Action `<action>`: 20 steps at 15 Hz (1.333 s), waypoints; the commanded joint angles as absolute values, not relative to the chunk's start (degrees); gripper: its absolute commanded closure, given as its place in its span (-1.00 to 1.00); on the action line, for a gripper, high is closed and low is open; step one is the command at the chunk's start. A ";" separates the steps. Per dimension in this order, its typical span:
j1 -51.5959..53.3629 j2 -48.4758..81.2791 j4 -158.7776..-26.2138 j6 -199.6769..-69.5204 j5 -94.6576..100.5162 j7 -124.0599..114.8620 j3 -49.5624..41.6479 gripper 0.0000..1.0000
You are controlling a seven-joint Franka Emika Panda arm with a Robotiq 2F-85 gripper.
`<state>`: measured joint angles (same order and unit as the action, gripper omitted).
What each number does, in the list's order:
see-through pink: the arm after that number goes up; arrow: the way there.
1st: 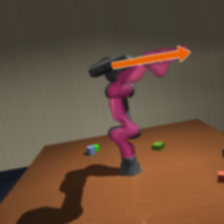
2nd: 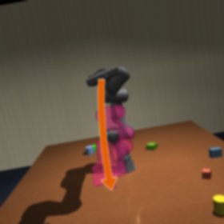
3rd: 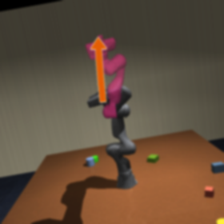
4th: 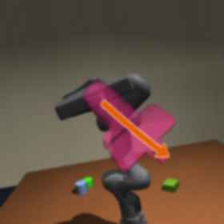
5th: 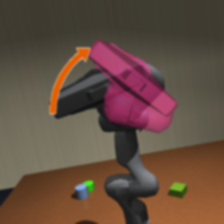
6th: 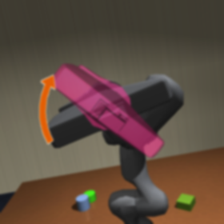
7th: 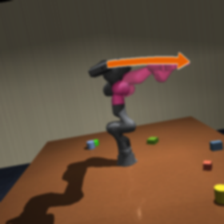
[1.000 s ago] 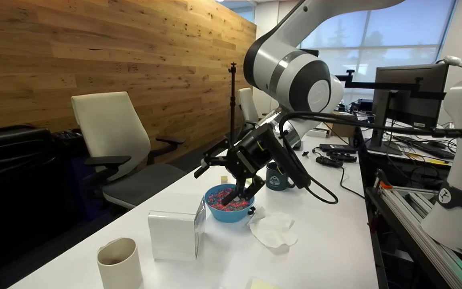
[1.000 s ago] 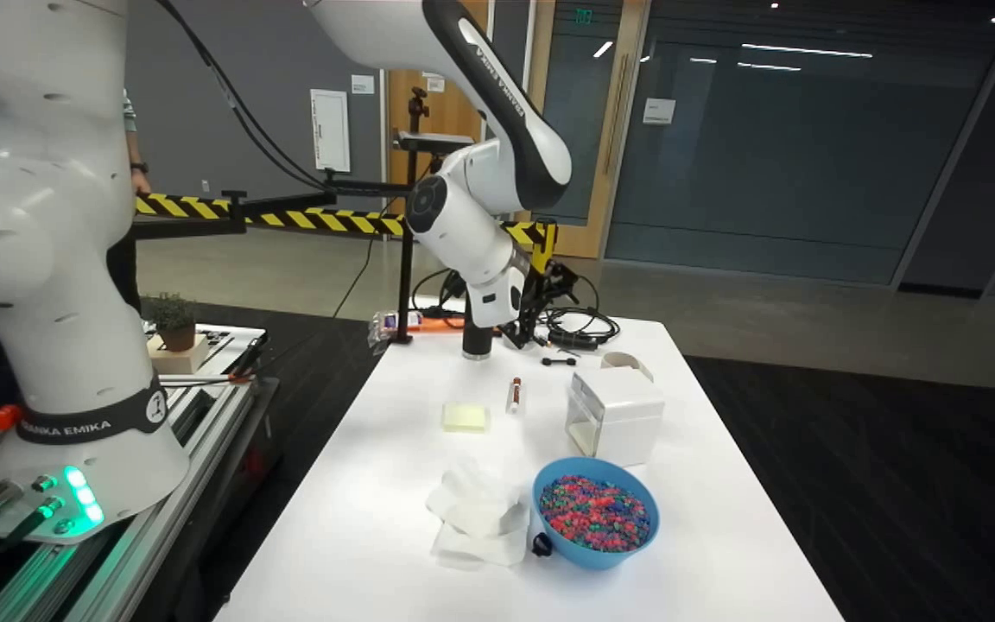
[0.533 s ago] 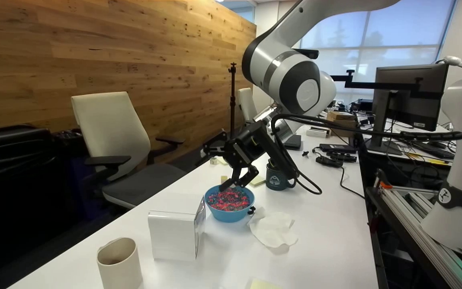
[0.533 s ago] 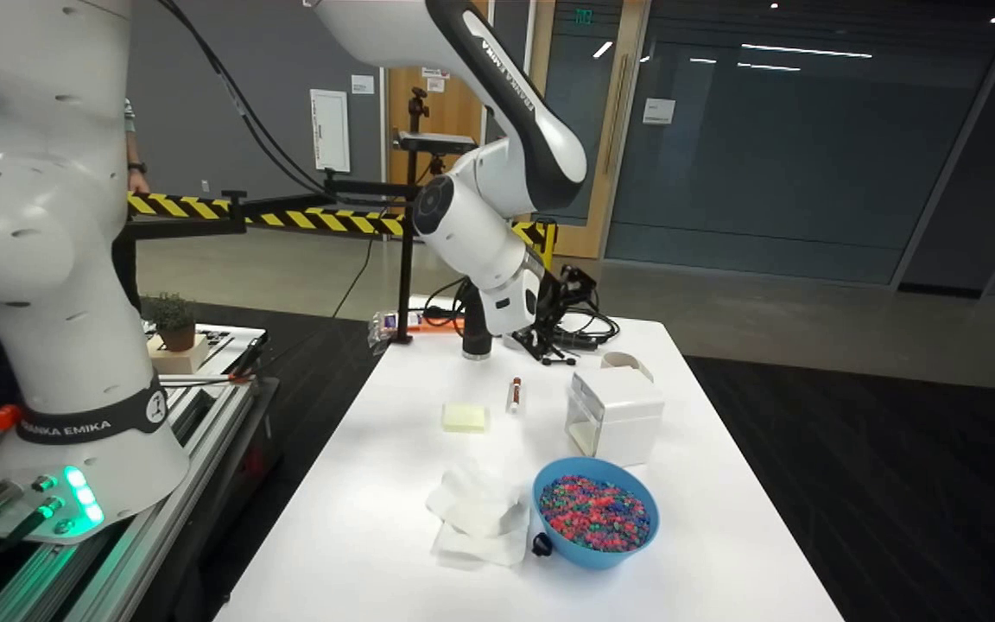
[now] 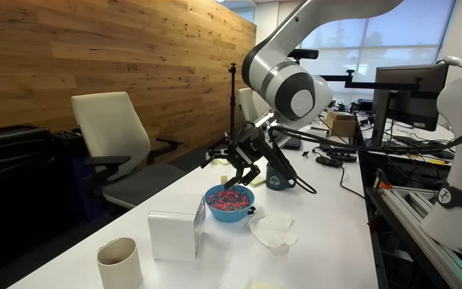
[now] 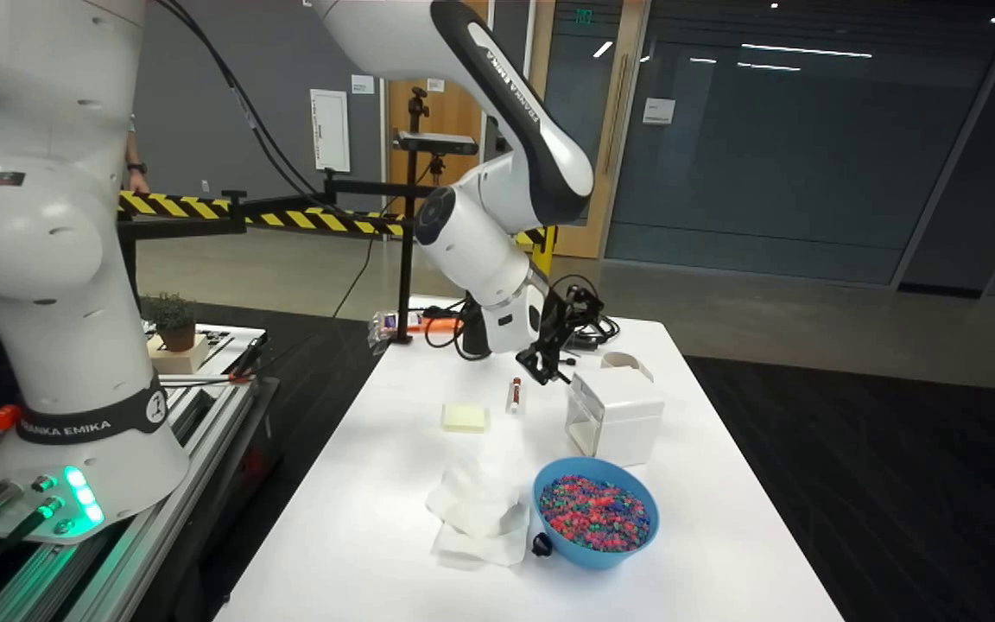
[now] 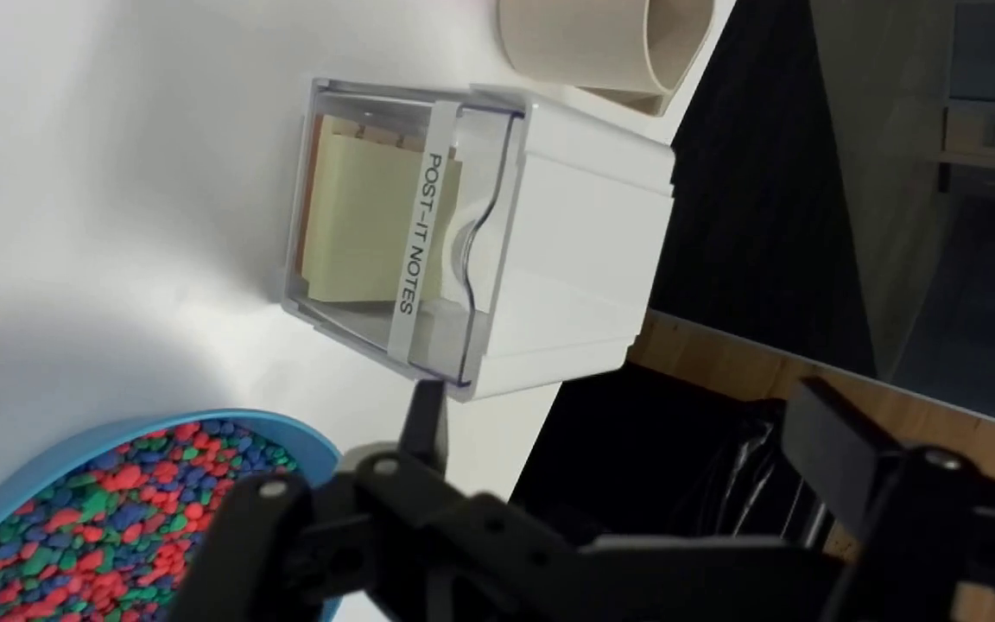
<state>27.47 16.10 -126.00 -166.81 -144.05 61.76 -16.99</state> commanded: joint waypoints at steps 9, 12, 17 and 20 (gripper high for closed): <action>40.52 16.02 -132.67 -166.01 -144.05 60.36 -27.42 -1.00; 43.68 17.42 -132.63 -165.63 -144.05 58.43 -30.74 -1.00; 50.79 20.97 -132.66 -164.17 -144.05 53.97 -36.03 -1.00; 55.98 23.62 -132.42 -163.59 -144.05 50.08 -39.08 -1.00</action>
